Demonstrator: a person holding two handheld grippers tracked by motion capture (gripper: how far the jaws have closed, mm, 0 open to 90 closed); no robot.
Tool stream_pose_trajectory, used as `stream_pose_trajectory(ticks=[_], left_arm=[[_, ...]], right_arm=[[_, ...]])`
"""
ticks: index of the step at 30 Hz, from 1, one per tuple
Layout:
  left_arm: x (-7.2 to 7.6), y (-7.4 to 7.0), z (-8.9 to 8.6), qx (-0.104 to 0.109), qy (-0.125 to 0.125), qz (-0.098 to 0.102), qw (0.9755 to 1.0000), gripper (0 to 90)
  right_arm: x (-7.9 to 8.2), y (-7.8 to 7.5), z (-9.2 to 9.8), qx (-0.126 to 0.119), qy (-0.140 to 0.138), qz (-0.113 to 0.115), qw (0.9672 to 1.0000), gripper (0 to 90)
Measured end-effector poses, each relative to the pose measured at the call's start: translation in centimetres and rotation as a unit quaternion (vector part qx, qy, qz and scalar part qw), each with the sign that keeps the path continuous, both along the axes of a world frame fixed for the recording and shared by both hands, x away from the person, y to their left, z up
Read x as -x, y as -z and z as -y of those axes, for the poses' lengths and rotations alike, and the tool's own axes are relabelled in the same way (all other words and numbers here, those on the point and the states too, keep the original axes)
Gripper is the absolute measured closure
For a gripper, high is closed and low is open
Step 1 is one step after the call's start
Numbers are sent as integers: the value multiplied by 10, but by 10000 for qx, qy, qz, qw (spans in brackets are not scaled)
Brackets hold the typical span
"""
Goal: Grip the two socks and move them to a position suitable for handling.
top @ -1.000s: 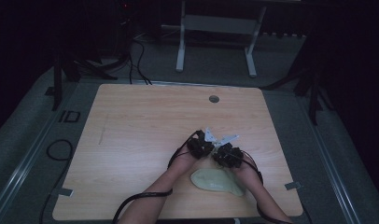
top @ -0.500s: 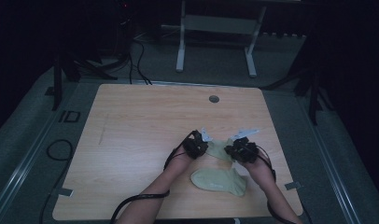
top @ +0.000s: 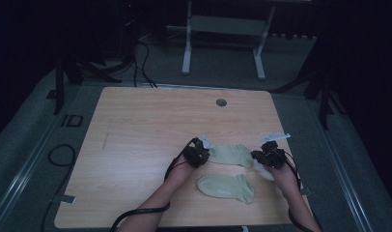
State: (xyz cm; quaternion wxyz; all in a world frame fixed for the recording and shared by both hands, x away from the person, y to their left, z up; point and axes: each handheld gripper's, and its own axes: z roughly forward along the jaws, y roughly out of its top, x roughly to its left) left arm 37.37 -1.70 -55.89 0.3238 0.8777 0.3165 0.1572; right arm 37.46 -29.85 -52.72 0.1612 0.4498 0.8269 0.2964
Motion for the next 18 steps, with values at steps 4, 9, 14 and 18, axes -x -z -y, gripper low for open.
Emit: stream_pose_trajectory(ticks=[4, 9, 14, 18], left_arm=[[-3, 1, -2, 88, -33, -42, 9999, 889], [-3, 1, -2, 101, -38, -39, 9999, 889], [-1, 1, -5, 119, -51, -50, 9999, 889], [0, 0, -9, 285, -182, -204, 9992, 798]], right_arm=[[-3, 1, -6, 103, -36, 47, 9999, 813], [-10, 15, -15, 326, -51, -35, 9994, 820], [-11, 19, -11, 296, 90, -186, 9993, 821], [-10, 17, -11, 170, -67, -336, 9993, 700]])
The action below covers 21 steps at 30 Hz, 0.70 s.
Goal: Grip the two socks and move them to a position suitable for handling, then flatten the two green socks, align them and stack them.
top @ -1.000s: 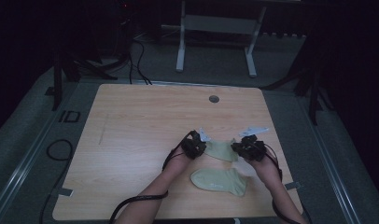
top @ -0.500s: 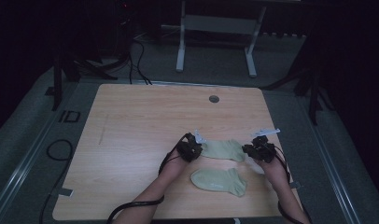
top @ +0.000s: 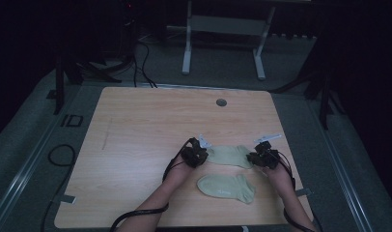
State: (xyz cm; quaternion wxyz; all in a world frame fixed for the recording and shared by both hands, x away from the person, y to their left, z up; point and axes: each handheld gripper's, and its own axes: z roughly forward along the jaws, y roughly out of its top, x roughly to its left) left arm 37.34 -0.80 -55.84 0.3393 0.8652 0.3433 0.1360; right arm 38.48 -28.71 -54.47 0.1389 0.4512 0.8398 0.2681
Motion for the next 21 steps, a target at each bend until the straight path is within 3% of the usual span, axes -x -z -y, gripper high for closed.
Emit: stream_pose_trajectory(ticks=[2, 3, 5, 10, 12, 17, 21], left_arm=[[12, -10, -6, 199, 112, -40, 9997, 641], [12, -10, -6, 199, 112, -40, 9997, 532], [24, -16, -11, 246, 249, -120, 9993, 506], [52, -24, -24, 309, 528, -311, 9976, 502], [60, -23, -26, 312, 590, -363, 9971, 502], [71, -18, -27, 199, 630, -446, 9968, 500], [71, -12, -26, 137, 620, -520, 9966, 588]], right_arm=[[2, -2, -1, -65, -19, -9, 10000, 643], [2, -2, -1, -65, -19, -9, 10000, 643], [13, -11, -5, -154, -180, 102, 9997, 582], [46, -25, -7, -213, -422, 248, 9986, 559], [61, -25, -6, -325, -447, 209, 9983, 558], [90, -12, -5, -217, -568, 183, 9980, 558], [102, -2, -4, -66, -571, 66, 9983, 592]])
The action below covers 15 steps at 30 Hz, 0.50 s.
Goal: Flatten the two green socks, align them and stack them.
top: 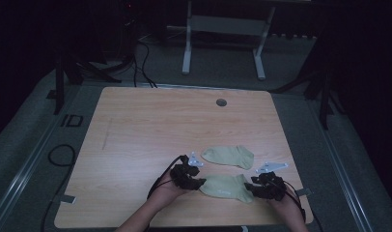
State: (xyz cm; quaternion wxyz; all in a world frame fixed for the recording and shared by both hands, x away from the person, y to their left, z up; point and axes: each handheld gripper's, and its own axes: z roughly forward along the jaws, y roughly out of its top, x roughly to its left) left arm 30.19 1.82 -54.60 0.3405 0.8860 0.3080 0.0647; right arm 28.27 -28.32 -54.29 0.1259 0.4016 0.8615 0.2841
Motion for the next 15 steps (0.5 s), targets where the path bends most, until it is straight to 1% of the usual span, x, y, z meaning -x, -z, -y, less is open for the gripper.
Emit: stream_pose_trajectory(ticks=[2, 3, 4, 6, 7, 8, 9, 10, 12, 14, 15], left_arm=[[0, 3, 2, -123, 59, -21, 9999, 640], [0, 5, 3, -180, 71, -41, 9998, 666], [1, 6, 4, -257, 78, -34, 9996, 692], [0, 9, 5, -239, 133, -122, 9996, 759], [-1, 10, 5, -173, 145, -186, 9996, 804], [-2, 10, 5, -150, 130, -223, 9996, 844], [-2, 9, 6, -183, 138, -195, 9995, 875], [-3, 8, 8, -218, 142, -142, 9996, 881], [-5, 3, 8, -177, 157, -104, 9997, 884], [-9, -4, 8, -174, 95, 9, 9998, 885], [-12, -7, 7, -143, 41, 63, 9999, 885]], right_arm=[[3, 5, -1, 182, 19, 34, 9998, 630], [4, 6, -1, 201, 17, 22, 9998, 670], [4, 7, 0, 147, 41, 8, 9999, 711], [6, 6, -2, 185, 6, 44, 9998, 818], [6, 7, -3, 222, -10, 87, 9997, 850], [6, 7, -4, 235, -9, 119, 9997, 855], [6, 7, -5, 250, 5, 118, 9996, 859], [5, 6, -6, 256, 7, 112, 9996, 860], [3, 2, -5, 180, 48, 140, 9997, 862], [-1, -4, -3, 170, 83, 223, 9996, 862], [-4, -7, -2, 127, 133, 249, 9995, 862]])
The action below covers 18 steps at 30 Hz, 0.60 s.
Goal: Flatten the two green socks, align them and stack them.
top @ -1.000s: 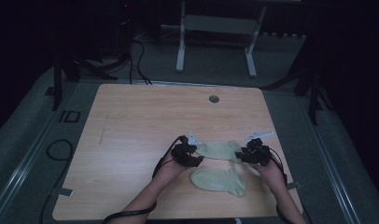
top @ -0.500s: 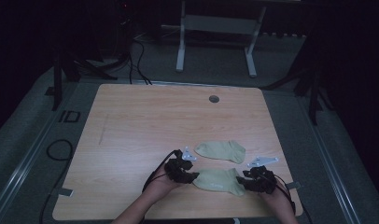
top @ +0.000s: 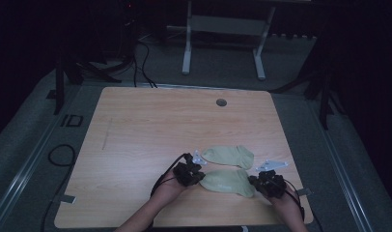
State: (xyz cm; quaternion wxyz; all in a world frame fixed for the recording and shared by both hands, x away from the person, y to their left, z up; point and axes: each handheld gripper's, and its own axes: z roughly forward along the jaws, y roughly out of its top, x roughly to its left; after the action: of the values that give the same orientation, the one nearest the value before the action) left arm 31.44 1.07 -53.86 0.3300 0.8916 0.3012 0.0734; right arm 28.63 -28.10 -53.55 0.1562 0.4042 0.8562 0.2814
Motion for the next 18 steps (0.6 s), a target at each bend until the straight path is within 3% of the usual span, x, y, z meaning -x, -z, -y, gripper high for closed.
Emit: stream_pose_trajectory(ticks=[4, 12, 15, 18], left_arm=[[-20, -16, -1, 59, -153, 158, 9997, 884], [-63, -30, 8, -121, -305, 310, 9990, 884], [-76, -27, 12, -102, -331, 203, 9992, 884], [-84, -16, 15, -137, -319, 16, 9994, 883]], right_arm=[[-18, -17, 4, -124, 137, 160, 9997, 862], [-61, -36, 4, -101, 397, 321, 9986, 861], [-73, -34, 6, -23, 457, 292, 9985, 861], [-84, -26, 8, -23, 487, 77, 9988, 861]])
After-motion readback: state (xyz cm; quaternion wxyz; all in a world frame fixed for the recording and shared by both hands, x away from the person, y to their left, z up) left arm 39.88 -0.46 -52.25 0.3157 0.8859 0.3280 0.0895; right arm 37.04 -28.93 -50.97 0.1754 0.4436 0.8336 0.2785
